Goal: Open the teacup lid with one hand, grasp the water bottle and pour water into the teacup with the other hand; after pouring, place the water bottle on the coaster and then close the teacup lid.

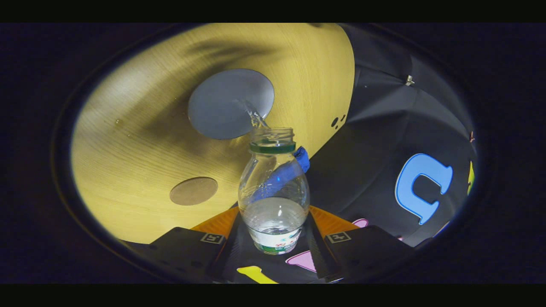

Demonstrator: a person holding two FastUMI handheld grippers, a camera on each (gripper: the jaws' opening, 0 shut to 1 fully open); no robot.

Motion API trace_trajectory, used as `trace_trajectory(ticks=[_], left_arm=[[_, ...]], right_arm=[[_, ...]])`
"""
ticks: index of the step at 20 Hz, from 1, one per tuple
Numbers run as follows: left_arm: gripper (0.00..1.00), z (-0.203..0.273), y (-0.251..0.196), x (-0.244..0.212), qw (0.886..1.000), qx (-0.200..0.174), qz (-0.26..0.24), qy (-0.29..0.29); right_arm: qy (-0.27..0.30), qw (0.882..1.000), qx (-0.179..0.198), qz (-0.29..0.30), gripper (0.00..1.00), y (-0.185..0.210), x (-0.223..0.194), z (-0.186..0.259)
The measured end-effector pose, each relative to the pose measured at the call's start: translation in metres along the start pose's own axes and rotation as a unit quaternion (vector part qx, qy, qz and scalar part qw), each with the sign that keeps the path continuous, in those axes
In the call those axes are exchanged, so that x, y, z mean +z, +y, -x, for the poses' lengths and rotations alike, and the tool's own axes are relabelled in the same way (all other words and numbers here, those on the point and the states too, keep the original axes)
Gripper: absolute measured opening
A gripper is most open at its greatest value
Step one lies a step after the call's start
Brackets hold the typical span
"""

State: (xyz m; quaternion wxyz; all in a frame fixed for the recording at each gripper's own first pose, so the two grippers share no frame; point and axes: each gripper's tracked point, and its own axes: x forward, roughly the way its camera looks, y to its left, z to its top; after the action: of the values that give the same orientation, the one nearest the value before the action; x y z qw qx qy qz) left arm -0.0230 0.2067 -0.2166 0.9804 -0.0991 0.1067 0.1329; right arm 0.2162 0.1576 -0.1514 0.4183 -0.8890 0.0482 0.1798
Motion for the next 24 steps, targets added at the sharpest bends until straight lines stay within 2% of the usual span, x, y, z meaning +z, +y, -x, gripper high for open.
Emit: trace_trajectory(ticks=[3,4,5,11,12,13,16,17,18,21,22,24], left_arm=[[0.25,0.004,0.0,-0.001,1.0,0.003,0.0,-0.002],[0.26,0.005,0.0,0.0,1.0,0.003,0.0,-0.003],[0.26,0.005,0.0,-0.001,1.0,0.004,0.0,-0.003],[0.25,0.011,-0.005,0.004,1.0,0.0,-0.009,-0.01],[0.29,0.012,-0.007,0.005,1.0,-0.002,-0.012,-0.011],[0.25,0.012,-0.011,0.005,1.0,-0.004,-0.014,-0.012],[0.26,0.015,-0.016,0.006,1.0,-0.005,-0.014,-0.013],[0.29,0.016,-0.017,0.006,1.0,-0.006,-0.012,-0.012],[0.22,0.017,-0.018,0.007,1.0,-0.005,-0.013,-0.013],[0.29,0.021,-0.023,0.011,1.0,-0.007,-0.016,-0.016],[0.29,0.021,-0.025,0.013,1.0,-0.008,-0.018,-0.016],[0.22,0.02,-0.03,0.019,0.999,-0.011,-0.025,-0.018]], right_arm=[[0.0,1.0,0.0,0.009,0.71,-0.001,0.001,0.001],[0.001,1.0,0.002,0.012,0.76,0.0,0.001,0.002],[0.001,1.0,0.002,0.017,0.71,0.0,0.002,0.003],[0.0,0.999,0.003,0.041,0.71,0.001,0.008,0.006],[-0.001,0.999,0.002,0.043,0.71,0.001,0.01,0.007],[-0.002,0.999,0.001,0.045,0.71,0.0,0.01,0.006],[-0.006,0.999,0.0,0.048,0.71,0.0,0.011,0.007],[-0.006,0.999,0.001,0.048,0.71,0.001,0.011,0.007],[-0.006,0.999,0.002,0.046,0.71,0.0,0.011,0.008],[-0.005,1.0,0.004,0.031,0.71,0.003,0.008,0.007],[-0.006,1.0,0.007,0.019,0.71,0.004,0.006,0.007],[-0.002,1.0,0.015,-0.022,0.71,0.006,0.002,0.011]])
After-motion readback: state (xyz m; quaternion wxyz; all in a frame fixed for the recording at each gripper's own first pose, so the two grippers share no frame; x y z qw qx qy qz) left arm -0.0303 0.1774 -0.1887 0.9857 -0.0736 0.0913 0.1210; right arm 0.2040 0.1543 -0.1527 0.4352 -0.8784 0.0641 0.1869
